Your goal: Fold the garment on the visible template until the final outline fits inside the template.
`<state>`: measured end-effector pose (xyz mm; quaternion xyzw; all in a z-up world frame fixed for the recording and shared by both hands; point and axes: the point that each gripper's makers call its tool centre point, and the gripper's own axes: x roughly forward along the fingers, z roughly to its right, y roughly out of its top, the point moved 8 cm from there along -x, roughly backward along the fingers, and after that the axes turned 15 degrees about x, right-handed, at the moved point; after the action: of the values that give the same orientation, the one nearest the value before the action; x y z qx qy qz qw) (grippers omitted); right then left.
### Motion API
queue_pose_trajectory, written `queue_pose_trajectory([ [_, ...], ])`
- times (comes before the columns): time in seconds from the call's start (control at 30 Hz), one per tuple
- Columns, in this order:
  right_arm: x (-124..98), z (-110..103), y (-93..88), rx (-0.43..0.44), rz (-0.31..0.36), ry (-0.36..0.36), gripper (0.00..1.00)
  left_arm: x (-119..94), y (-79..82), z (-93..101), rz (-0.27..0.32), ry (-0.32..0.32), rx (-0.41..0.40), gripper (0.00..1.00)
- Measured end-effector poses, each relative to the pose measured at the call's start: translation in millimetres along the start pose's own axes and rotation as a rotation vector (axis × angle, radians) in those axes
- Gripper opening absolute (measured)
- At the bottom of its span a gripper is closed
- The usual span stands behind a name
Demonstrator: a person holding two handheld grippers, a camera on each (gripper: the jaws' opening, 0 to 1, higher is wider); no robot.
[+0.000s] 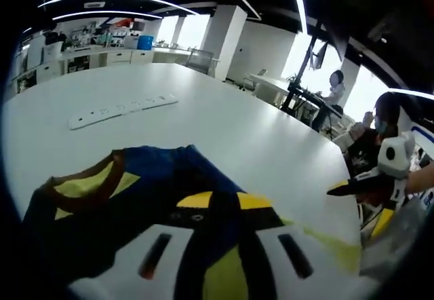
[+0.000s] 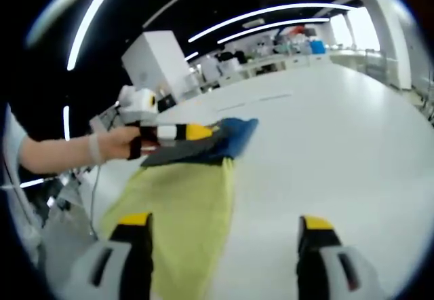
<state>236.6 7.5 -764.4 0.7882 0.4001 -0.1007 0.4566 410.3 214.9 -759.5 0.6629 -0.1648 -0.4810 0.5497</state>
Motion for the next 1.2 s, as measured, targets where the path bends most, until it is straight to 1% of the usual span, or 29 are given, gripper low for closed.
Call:
queue_pose_trajectory([
  [0.27,1,-4,0.2,-0.005,0.0,0.007,0.89,-4,1.9,-3.3,0.028,0.012,0.031,0.47],
  [0.4,2,-5,0.8,-0.012,-0.003,0.008,0.89,-8,3.0,-3.9,0.039,0.014,0.034,0.7],
  [0.5,2,-7,2.9,-0.016,0.0,0.01,0.89,-13,3.9,-3.9,0.043,0.008,0.041,0.81],
  [0.6,3,-11,6.8,-0.029,0.002,0.014,0.89,-22,4.8,-4.6,0.042,0.003,0.042,0.85],
  [0.67,3,-12,9.9,-0.034,0.006,0.018,0.89,-27,5.0,-6.4,0.051,0.012,0.047,0.88],
  [0.83,4,-16,15.5,-0.058,0.003,0.023,0.89,-43,2.7,-12.8,0.063,0.033,0.033,0.91],
  [1.0,6,-24,20.8,-0.081,0.003,0.036,0.88,-63,-3.4,-18.1,0.071,0.053,0.011,0.91],
  [1.2,9,-30,25.1,-0.104,0.003,0.051,0.88,-91,-13.1,-18.1,0.075,0.085,-0.001,0.9],
])
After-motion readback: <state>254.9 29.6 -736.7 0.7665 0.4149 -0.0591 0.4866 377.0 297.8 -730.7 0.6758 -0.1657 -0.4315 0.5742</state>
